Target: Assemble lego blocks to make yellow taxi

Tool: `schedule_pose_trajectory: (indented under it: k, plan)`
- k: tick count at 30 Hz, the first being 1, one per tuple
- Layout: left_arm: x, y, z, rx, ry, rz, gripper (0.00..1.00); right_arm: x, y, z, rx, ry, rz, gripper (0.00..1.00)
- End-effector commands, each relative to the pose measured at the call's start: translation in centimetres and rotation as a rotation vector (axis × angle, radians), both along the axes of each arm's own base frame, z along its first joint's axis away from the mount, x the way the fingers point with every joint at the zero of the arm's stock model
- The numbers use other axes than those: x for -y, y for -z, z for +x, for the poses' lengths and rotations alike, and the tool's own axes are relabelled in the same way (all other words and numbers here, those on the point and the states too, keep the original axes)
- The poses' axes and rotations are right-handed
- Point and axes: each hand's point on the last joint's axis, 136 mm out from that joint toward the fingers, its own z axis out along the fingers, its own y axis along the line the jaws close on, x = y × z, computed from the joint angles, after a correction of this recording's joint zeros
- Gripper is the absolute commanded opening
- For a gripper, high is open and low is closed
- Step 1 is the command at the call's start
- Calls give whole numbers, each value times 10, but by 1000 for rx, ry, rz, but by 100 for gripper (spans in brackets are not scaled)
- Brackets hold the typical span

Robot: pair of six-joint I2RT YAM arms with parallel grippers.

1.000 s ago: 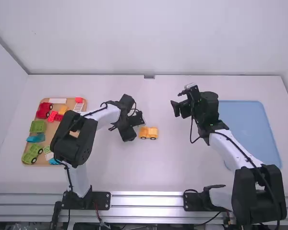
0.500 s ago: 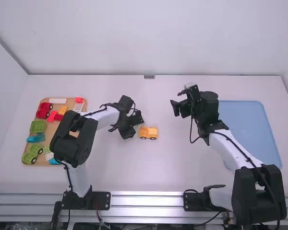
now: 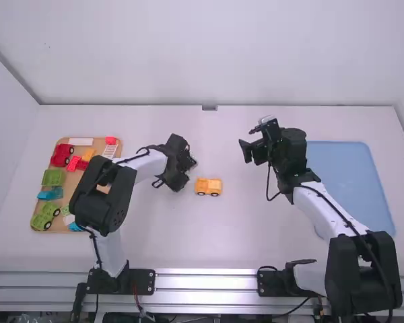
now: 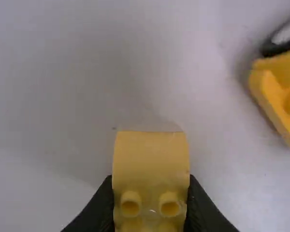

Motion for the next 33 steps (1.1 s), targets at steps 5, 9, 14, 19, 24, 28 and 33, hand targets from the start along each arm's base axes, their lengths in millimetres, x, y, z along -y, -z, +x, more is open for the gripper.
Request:
schedule_pose_trajectory:
  k: [5,9,14,19,24,28,33]
  plan:
    - [-13,6,-18,-124,-734,-33,2,-3,-15,0,46,-10,12,99]
    - [-8,6,-24,-214,-1256,-116,2,-3,-16,0,50,-10,13,99]
    - [2,5,-32,-341,-1793,-181,2,-3,-15,0,50,-9,13,99]
    - [3,5,-27,-363,-2228,-229,11,-3,-12,-1,35,-9,10,99]
    - [7,3,-13,-362,-2293,-312,16,-3,-9,-3,21,-10,8,99]
    - [8,3,-10,-360,-2291,-325,22,-2,-8,-3,16,-10,7,98]
    - [9,2,-8,-358,-2285,-335,99,-2,-7,-3,13,-10,6,99]
